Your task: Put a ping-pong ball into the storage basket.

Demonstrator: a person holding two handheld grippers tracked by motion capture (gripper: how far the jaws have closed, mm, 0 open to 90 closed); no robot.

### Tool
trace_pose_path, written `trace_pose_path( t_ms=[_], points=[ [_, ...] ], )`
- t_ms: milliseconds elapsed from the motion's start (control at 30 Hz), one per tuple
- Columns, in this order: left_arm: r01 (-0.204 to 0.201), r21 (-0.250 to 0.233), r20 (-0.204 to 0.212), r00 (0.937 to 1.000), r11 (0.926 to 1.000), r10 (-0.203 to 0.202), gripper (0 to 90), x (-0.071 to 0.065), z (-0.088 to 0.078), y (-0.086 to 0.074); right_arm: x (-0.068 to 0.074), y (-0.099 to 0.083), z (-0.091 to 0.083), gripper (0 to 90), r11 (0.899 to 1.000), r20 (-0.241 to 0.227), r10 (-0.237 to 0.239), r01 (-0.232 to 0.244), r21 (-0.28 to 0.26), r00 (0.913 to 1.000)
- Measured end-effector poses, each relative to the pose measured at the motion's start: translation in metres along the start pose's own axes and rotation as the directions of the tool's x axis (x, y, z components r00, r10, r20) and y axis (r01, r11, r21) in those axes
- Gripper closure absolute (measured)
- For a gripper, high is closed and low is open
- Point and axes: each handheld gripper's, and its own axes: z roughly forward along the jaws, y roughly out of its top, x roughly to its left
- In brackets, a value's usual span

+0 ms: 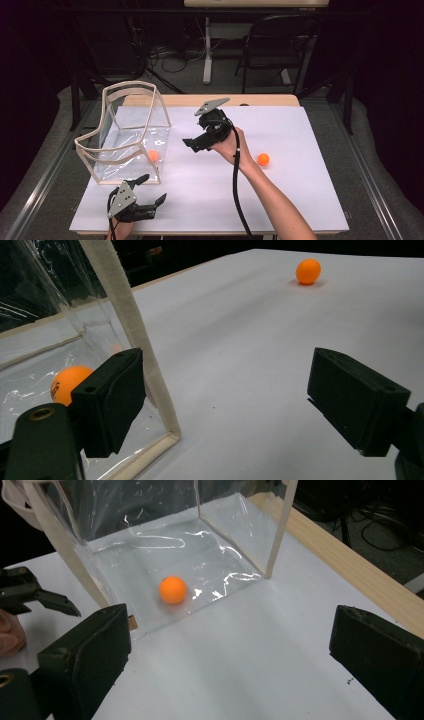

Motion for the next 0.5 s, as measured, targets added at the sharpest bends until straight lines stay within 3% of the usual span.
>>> trace_pose_path(
  t_ms=[500],
  points=[
    [0.000,0.004,-0.003,1.0000,1.0000,0.000,15.7,0.002,-0.002,-0.002,-0.006,-0.062,-0.007,2.6,0.998,0.024,0.056,-0.057,0.017,0.9981]
  ],
)
